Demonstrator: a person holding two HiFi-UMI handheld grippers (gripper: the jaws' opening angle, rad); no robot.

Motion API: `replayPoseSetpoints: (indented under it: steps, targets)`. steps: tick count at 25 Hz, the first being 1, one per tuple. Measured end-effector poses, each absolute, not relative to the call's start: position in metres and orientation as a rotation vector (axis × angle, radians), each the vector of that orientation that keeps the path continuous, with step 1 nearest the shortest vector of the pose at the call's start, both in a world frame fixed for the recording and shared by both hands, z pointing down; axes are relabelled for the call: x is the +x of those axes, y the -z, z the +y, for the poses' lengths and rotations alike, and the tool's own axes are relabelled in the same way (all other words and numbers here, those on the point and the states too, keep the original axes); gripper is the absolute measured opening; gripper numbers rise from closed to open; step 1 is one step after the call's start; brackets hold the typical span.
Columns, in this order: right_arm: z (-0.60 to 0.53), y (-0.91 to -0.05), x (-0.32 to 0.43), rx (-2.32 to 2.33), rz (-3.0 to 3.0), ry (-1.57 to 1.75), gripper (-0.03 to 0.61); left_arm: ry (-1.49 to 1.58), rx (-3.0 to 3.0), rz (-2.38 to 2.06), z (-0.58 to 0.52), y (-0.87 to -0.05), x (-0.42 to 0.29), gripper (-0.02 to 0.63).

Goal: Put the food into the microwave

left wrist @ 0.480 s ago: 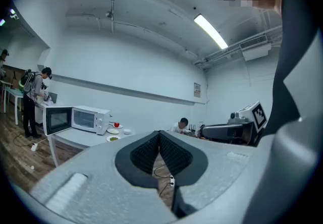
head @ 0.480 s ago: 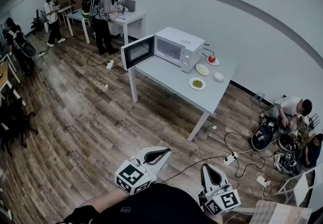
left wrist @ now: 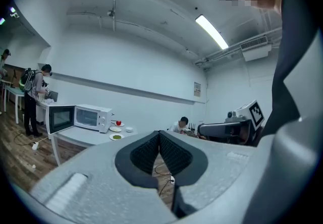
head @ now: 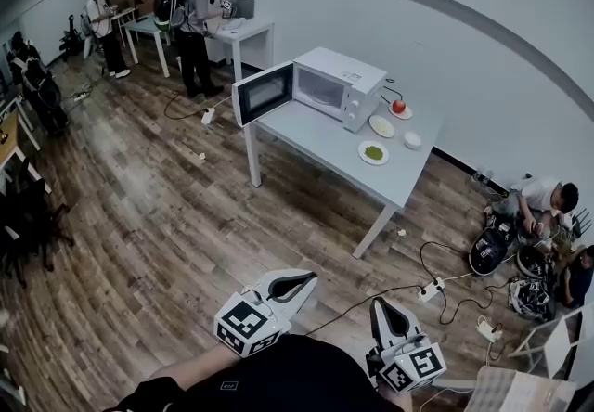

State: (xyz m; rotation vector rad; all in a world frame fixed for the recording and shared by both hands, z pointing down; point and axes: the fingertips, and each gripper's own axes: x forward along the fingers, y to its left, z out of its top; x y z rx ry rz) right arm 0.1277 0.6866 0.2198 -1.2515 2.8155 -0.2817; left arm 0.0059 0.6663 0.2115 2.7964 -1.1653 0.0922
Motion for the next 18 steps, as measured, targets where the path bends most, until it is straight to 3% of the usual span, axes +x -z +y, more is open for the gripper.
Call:
replayPoseSetpoints:
  steps: [10,18]
  targets:
    - [0.678,-0.219,0.084,-1.314,2.811,0.260,0.015,-0.084,2.888,-1.120,0.662,-0.198,-0.028,0.010]
    - [0.639,-0.216,0.093,-1.347,2.802,0.223,0.015,-0.110,2.877,-1.111,0.626,-0.202,-0.027,0.010]
